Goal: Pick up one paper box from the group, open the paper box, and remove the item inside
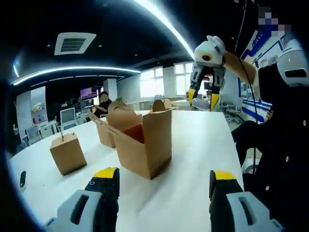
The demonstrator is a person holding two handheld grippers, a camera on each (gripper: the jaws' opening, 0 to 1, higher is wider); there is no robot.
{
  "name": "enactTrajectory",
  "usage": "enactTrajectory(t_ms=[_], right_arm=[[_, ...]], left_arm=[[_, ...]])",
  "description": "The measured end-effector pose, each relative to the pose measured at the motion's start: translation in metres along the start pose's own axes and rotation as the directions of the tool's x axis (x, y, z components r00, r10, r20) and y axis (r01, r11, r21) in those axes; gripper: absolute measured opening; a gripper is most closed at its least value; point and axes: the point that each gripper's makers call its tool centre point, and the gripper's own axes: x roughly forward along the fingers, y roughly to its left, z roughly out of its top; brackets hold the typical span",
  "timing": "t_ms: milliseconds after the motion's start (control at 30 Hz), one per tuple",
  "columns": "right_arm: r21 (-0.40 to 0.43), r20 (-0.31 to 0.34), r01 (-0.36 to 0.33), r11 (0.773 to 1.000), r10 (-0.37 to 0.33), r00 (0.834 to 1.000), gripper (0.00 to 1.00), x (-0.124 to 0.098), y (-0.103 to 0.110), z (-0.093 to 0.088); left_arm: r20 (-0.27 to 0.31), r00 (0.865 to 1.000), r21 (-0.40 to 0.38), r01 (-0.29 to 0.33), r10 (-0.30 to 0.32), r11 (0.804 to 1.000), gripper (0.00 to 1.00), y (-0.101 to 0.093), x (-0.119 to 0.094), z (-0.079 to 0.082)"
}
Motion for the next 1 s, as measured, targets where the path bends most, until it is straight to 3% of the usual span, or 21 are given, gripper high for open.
enactTrajectory(t_ms=[333,500,1000], right_arm=[[0.070,0.011,-0.028,0.997,0.028,1.000,0.35,0.030,0.036,-0.044],[0.093,-0.007,-0.034,0.995,0.034,0.999,0.35,0.051,0.047,-0.062],[0.132,-0.037,-0.063,0.989,0.068,0.997,0.35,0.070,0.053,-0.086]], left_arm=[[-0.010,0.999,-0.002,0.043,-0.043,0.999,0.76,-0.034,-0.008,-0.016],[0.025,0.998,-0.025,0.063,-0.062,0.998,0.76,-0.049,-0.009,-0.016],[0.041,0.999,-0.068,0.034,-0.031,0.997,0.75,-0.056,-0.011,-0.025]])
